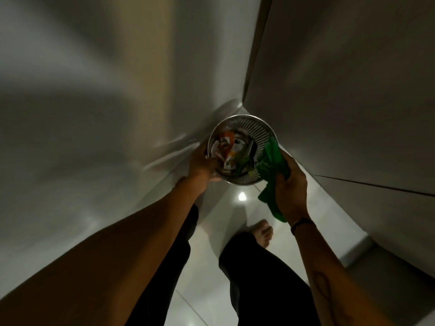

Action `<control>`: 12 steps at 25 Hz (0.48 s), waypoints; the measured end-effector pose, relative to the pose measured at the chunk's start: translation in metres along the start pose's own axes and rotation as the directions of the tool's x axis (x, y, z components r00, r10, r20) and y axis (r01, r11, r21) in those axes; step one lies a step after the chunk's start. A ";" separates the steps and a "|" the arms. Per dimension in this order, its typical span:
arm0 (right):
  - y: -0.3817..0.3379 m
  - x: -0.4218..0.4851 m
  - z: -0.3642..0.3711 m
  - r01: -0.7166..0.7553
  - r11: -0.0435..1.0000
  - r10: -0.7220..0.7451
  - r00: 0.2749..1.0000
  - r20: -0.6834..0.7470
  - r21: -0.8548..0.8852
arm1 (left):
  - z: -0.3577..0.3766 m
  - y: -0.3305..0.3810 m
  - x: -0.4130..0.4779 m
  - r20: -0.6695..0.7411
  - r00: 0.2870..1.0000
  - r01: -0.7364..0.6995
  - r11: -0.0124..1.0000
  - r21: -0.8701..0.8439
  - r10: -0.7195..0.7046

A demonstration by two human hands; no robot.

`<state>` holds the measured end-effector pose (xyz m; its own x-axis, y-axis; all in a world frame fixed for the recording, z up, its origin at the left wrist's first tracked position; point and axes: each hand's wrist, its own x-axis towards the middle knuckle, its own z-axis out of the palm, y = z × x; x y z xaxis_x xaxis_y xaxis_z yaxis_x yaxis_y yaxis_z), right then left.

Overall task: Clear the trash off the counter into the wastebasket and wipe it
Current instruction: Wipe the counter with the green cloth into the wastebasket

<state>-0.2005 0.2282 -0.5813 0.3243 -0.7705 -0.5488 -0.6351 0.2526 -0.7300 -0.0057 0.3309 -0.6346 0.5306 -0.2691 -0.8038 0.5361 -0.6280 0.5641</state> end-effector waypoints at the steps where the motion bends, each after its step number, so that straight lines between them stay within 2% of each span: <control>1: 0.003 0.009 0.003 0.010 1.000 -0.010 1.000 -0.014 0.008 | 0.002 0.001 0.010 0.006 1.000 -0.013 1.000 -0.003 0.013; 5: 0.008 0.042 0.011 0.067 0.997 -0.065 0.994 -0.090 0.025 | 0.014 0.009 0.041 0.117 0.993 -0.027 0.999 -0.034 0.031; 8: -0.003 0.039 0.007 0.061 0.998 -0.061 0.996 -0.067 0.002 | 0.014 0.015 0.036 0.131 0.989 -0.076 0.997 0.019 0.073; 10: -0.016 0.020 0.003 0.058 0.995 -0.061 0.997 -0.042 -0.087 | 0.008 0.017 0.019 0.116 0.983 -0.166 0.962 0.218 0.144; 12: -0.040 -0.009 -0.008 0.072 0.980 -0.079 0.996 -0.029 -0.184 | -0.001 0.026 -0.020 0.119 0.975 -0.221 0.851 0.476 0.186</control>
<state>-0.1837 0.2208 -0.5438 0.3526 -0.8047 -0.4776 -0.7285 0.0844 -0.6799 -0.0014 0.3210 -0.6034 0.5389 -0.4666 -0.7014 0.0271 -0.8226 0.5680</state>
